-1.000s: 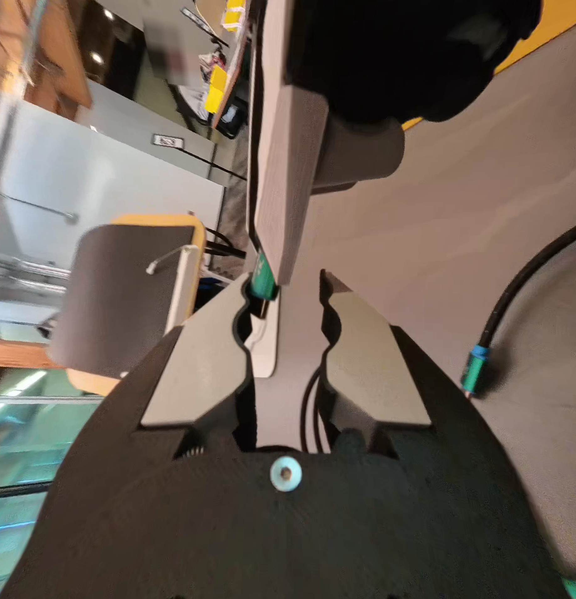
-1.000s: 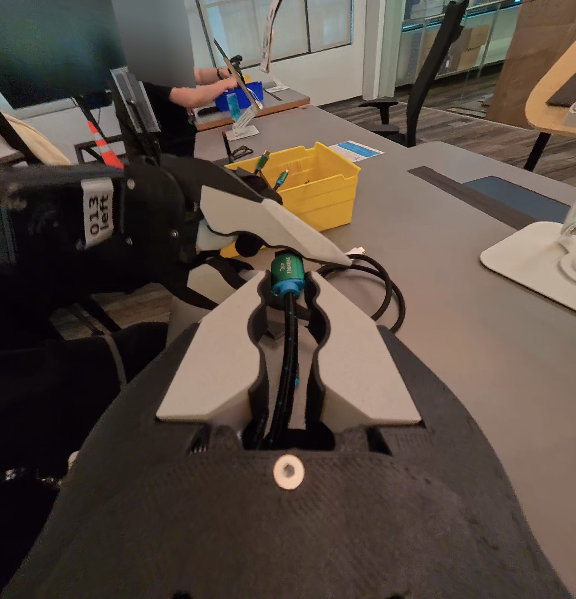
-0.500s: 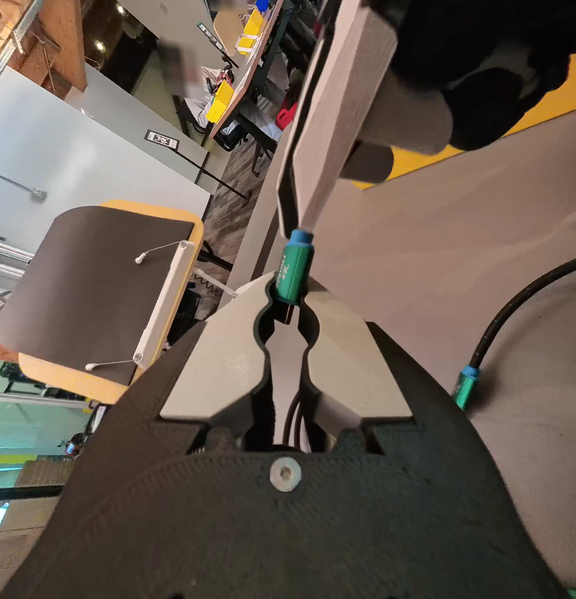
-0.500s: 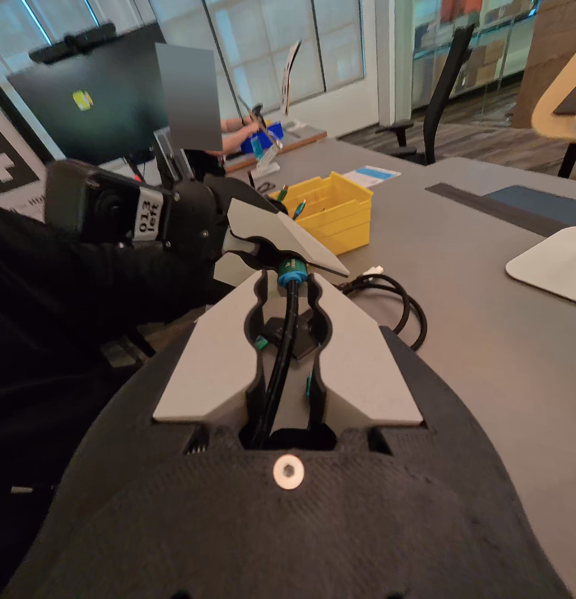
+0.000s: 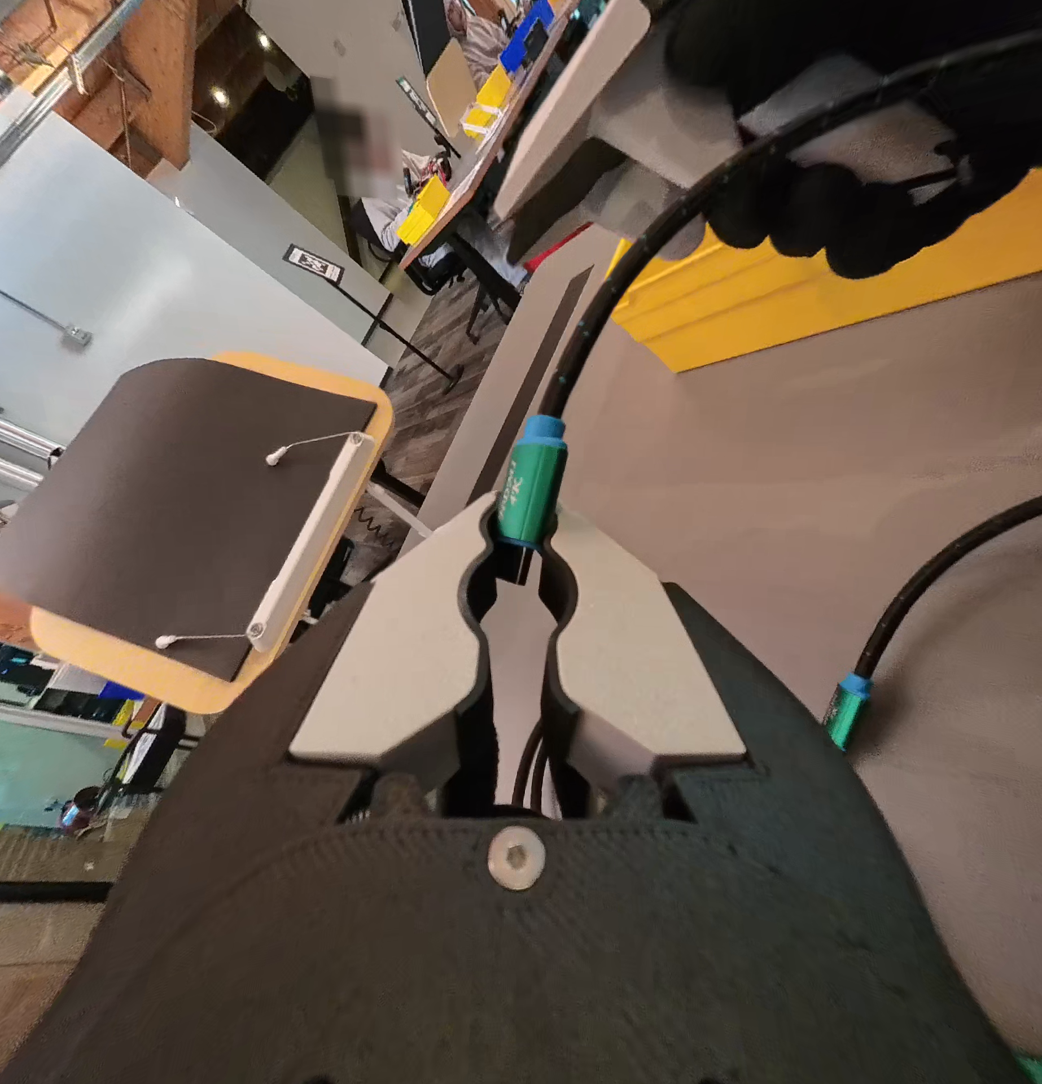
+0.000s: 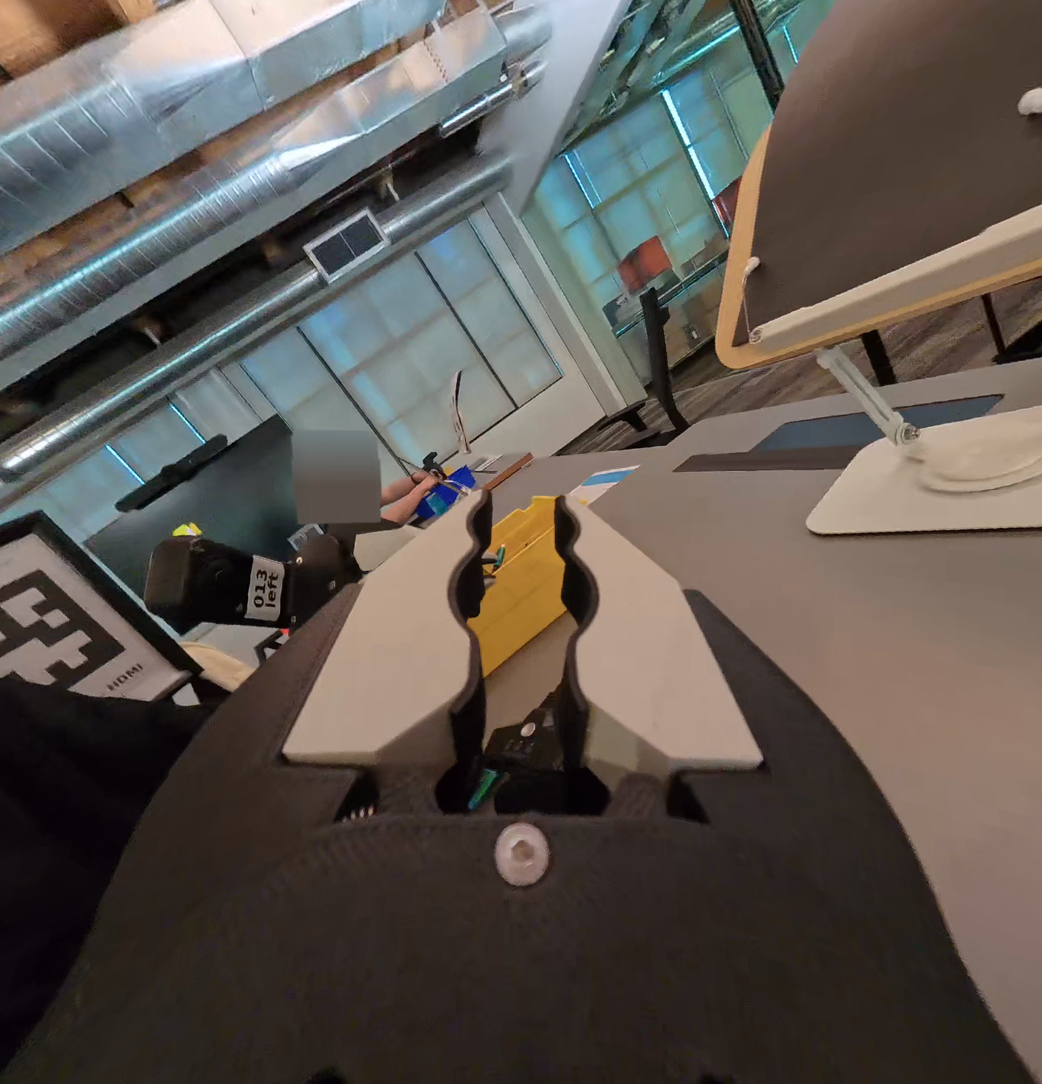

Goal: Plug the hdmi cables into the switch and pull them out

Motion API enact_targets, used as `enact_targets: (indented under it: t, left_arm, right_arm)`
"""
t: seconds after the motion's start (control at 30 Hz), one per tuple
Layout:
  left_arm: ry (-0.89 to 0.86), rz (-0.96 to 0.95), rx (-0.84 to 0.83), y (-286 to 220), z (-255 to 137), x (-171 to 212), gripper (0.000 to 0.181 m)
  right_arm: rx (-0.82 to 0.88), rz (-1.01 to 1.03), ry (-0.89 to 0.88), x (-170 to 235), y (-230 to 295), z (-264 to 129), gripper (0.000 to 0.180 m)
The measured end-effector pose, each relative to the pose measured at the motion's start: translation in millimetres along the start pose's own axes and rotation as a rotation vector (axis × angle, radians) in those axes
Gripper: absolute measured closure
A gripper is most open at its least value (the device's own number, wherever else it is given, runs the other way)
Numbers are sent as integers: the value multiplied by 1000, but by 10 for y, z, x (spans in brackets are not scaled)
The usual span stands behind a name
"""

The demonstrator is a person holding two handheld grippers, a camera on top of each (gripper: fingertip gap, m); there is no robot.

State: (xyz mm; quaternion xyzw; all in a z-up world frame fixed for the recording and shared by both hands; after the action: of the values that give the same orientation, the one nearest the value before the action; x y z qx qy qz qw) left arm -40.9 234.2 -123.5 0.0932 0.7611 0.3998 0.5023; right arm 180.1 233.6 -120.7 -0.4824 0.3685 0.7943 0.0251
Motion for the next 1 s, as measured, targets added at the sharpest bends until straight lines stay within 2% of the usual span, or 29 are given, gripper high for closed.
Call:
enact_targets:
  t: [0.07,0.17,0.2,0.3,0.4,0.5,0.6,0.7,0.83,1.0]
  left_arm:
    - [-6,2,2,17,-16,-7,175]
    - [-11,-36,-1,37,0,1,175]
    - [-14,-44,2,39,12,8,175]
    - [-3,-18,26,-4,47,7,176]
    - [-3,-29,55,-10,60,-7,175]
    - [0,-8,63,0,65,-12,176]
    - [30,38,88,12,68,-13,177]
    - [95,95,82,-28,118,44,178]
    - [203,145,122,-90,172,83,178]
    - [240,189,132,-108,187,49,178]
  right_arm:
    - [24,-1,52,35,-37,12,168]
    - [46,-222,361,318,44,183,174]
    - [18,-296,411,392,109,244,172]
    - [-93,-357,396,457,267,365,158]
    - [-94,-493,512,593,304,446,144]
    - [-109,-560,464,598,379,485,150]
    - [-117,-465,335,497,385,488,148]
    - [-74,-489,383,497,380,536,145]
    - [-36,-597,497,558,435,568,162]
    - [-31,-523,494,549,438,555,161]
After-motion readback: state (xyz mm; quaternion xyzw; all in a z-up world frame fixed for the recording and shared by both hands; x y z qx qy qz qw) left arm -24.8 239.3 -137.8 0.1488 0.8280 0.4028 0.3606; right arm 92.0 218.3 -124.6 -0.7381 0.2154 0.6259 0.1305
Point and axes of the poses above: each gripper's, where its closed fingertips meet, z out along the fingers, x out of its underside, y = z × x across the jaws, the point moved 9 cm from there along -z, back along the fingers, and after that the axes turned 4 degrees about -y, right-handed, at the moved point
